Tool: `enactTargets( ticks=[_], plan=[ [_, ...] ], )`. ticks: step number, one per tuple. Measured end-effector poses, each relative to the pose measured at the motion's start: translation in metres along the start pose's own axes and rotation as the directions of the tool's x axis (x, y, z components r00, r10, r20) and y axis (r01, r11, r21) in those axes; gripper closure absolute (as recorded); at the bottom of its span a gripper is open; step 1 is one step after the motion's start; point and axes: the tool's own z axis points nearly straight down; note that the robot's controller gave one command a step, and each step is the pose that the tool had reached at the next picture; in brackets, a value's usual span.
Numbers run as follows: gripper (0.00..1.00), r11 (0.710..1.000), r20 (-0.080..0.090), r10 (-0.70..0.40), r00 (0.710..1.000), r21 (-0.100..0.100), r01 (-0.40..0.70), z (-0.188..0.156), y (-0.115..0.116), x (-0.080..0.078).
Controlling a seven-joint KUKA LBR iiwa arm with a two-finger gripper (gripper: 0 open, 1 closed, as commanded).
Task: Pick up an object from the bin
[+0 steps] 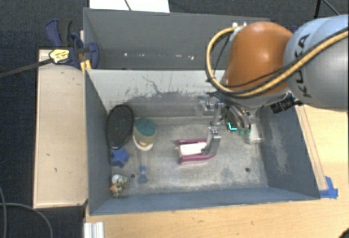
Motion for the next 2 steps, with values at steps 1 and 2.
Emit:
enactTargets(
  ticks=[1, 2],
  plan=[
    [0.0, 0.986, 0.0, -0.167, 0.986, 0.001, 0.167, 0.137, -0.007, 0.004],
    [0.0, 0.982, 0.011, -0.19, 0.982, 0.002, 0.19, 0.101, -0.009, 0.01]
  ],
)
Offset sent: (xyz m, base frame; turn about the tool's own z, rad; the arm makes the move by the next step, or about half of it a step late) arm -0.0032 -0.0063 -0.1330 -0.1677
